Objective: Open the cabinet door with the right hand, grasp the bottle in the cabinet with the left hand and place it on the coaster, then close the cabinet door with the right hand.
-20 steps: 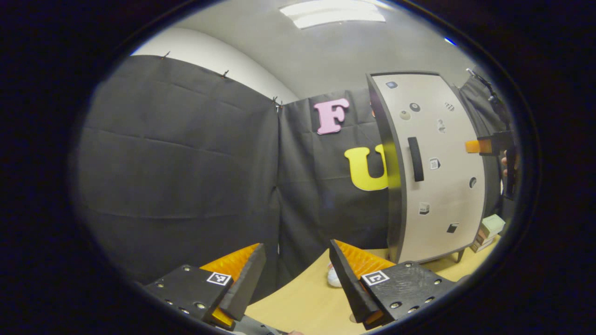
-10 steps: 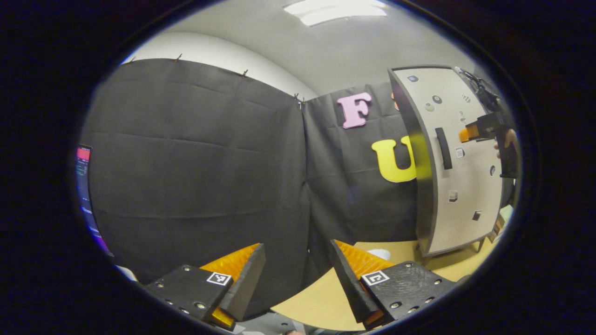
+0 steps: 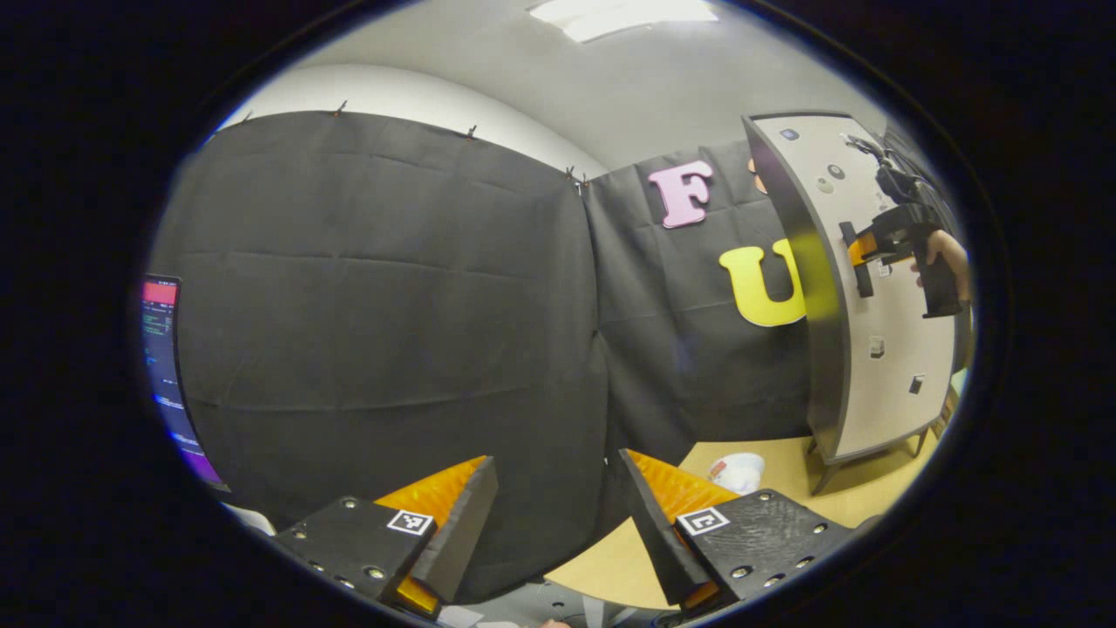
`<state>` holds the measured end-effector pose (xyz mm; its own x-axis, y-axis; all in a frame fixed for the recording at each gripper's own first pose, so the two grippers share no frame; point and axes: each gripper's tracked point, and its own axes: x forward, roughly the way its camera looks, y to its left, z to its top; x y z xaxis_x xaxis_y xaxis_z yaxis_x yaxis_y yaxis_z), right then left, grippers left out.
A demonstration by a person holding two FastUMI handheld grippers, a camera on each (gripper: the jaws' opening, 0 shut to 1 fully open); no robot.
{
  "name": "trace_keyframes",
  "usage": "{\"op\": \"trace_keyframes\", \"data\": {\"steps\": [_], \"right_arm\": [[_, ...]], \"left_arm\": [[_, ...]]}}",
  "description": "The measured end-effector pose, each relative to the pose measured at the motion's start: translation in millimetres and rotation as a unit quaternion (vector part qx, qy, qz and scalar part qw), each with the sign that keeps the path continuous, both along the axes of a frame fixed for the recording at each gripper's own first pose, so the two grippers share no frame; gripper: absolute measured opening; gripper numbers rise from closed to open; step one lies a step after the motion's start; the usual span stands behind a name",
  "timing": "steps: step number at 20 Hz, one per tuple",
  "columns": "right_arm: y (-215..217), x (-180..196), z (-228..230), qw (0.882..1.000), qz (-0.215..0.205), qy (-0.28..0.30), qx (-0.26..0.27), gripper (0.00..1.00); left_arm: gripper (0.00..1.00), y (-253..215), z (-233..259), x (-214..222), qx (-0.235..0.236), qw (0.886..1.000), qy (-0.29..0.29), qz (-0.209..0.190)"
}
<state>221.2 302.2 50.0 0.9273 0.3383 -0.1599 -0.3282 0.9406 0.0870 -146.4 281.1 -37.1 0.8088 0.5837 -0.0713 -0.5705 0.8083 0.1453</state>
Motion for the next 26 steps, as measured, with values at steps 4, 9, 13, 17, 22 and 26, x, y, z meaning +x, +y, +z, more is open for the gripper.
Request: {"op": "trace_keyframes", "data": {"steps": [4,9,13,17,22,26], "right_arm": [[13.0,12.7,-1.1,1.0,-0.013,0.002,-0.011,0.83],[9.8,20.8,-7.6,0.998,-0.043,0.007,-0.051,0.53],[11.0,20.7,-8.9,0.998,-0.024,0.026,-0.058,0.31],[10.9,18.2,-10.1,0.998,-0.004,0.038,-0.055,0.15],[7.1,9.5,-9.3,0.998,0.02,0.041,-0.044,0.12],[5.7,-13.0,-2.7,0.997,0.05,0.047,-0.029,0.15]], "left_arm": [[0.84,12.7,-5.2,0.8,-0.001,1.0,0.004,0.005],[0.84,23.3,-8.6,3.2,-0.001,1.0,0.005,0.003],[0.84,20.8,-10.7,11.7,-0.006,1.0,0.001,-0.009],[0.84,12.4,-9.7,21.0,-0.008,1.0,-0.002,-0.029],[0.84,9.9,-10.4,38.7,-0.006,0.999,-0.011,-0.051],[0.84,-2.2,-2.7,51.9,-0.003,0.997,-0.017,-0.078]]}}
